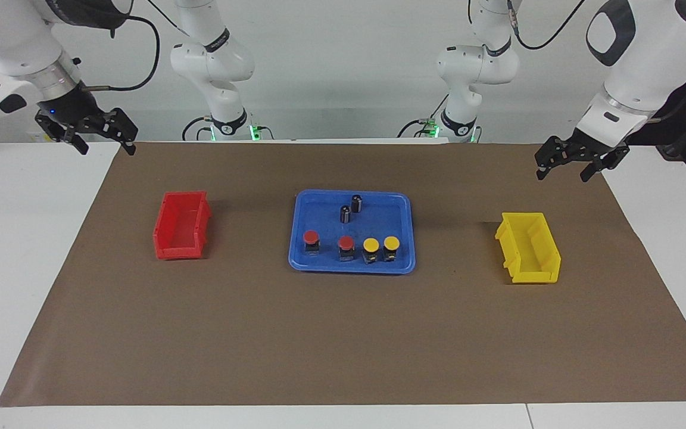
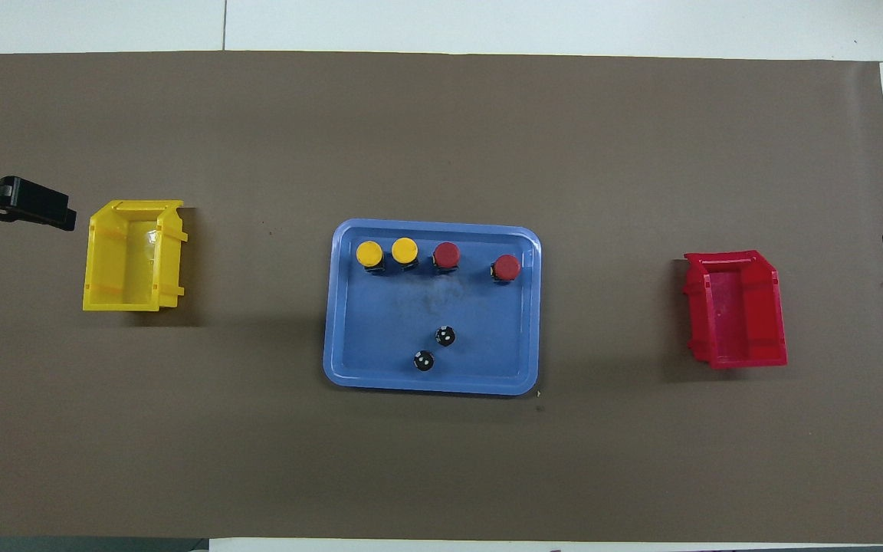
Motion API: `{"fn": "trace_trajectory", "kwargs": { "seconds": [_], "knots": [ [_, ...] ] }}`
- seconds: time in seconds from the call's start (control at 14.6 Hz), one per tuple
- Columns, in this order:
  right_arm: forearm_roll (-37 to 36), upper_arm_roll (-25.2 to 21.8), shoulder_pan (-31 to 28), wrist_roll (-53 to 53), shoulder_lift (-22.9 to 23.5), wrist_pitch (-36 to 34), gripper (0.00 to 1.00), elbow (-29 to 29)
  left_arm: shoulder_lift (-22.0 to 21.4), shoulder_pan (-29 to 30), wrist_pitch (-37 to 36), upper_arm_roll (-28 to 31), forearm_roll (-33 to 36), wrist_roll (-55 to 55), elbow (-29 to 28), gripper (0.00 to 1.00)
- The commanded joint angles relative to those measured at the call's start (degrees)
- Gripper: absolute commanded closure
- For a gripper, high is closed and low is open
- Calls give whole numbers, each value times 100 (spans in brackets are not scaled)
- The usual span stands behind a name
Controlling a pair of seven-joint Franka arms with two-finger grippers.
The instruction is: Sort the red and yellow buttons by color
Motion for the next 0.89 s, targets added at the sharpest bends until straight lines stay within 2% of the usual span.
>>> {"fn": "trace_trajectory", "kwargs": {
  "seconds": [0.0,0.55,0.68,0.82],
  "knots": [
    [-118,58,-13,-92,47,124,0,59,-145,18,-13,-17,114,87,-145,0],
    [-127,102,5,-241,3,116,0,-38,-145,18,-22,-17,114,87,-154,0],
    [-310,155,215,-198,99,116,0,93,-145,26,-22,-17,114,87,-154,0],
    [-172,234,373,239,440,37,0,381,-145,18,-22,-26,114,79,-146,0]
  ]
}}
